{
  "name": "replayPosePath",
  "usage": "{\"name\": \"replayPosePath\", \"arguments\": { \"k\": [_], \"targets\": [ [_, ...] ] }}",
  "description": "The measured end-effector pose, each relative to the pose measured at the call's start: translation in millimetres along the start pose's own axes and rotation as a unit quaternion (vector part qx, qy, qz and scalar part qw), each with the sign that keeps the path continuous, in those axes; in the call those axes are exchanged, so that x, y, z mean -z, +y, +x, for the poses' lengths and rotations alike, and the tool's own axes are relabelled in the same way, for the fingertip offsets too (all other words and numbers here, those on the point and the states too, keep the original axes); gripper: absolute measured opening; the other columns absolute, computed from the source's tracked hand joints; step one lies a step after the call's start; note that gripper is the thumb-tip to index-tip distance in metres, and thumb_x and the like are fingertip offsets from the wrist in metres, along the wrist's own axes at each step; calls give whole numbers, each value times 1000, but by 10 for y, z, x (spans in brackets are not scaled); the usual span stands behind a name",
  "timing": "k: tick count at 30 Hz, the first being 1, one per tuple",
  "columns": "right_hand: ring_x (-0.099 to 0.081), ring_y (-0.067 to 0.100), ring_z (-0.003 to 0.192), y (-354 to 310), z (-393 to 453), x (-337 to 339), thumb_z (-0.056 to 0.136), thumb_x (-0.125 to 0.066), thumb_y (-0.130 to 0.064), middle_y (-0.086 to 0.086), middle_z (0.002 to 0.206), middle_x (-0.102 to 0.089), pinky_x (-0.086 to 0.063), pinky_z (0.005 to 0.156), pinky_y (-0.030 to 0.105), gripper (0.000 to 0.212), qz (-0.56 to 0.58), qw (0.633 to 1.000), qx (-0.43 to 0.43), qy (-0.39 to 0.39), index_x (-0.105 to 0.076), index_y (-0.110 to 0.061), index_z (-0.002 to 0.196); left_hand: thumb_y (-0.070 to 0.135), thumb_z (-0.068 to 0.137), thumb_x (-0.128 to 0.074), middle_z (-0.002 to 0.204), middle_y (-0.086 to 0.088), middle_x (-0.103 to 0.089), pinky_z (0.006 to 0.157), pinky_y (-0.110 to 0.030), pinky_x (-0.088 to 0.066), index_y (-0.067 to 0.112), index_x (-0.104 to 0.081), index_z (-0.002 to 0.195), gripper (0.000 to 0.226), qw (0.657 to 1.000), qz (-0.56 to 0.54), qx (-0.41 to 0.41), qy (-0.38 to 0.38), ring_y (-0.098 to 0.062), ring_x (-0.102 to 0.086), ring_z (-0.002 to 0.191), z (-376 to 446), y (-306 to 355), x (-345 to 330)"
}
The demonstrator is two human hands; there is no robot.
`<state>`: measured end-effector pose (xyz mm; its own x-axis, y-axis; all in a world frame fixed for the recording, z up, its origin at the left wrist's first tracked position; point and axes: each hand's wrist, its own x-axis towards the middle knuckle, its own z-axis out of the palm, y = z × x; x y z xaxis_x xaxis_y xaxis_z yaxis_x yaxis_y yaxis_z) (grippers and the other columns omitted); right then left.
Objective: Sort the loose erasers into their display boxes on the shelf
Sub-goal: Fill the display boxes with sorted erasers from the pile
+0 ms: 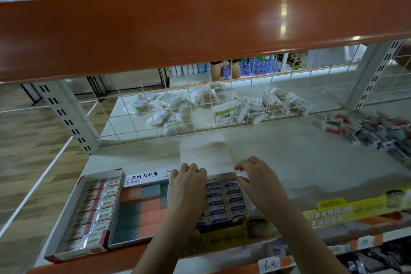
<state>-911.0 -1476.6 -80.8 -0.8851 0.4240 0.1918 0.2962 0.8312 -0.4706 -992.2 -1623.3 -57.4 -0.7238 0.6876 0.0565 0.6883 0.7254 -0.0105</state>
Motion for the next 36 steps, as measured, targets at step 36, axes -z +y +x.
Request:
{"name": "replayPosePath", "arguments": {
  "k": [36],
  "targets": [
    [-34, 24, 131, 3188, -705, 1761, 95, -46, -29, 6, 143, -36, -38, 104, 33, 50, -167, 958, -229, 40, -31, -16, 142, 4, 90, -49, 142, -2, -42, 96, -40, -42, 19, -42, 136, 50, 946, -76, -314, -3, -26, -37, 129, 1515, 4182, -283]
  ]
}}
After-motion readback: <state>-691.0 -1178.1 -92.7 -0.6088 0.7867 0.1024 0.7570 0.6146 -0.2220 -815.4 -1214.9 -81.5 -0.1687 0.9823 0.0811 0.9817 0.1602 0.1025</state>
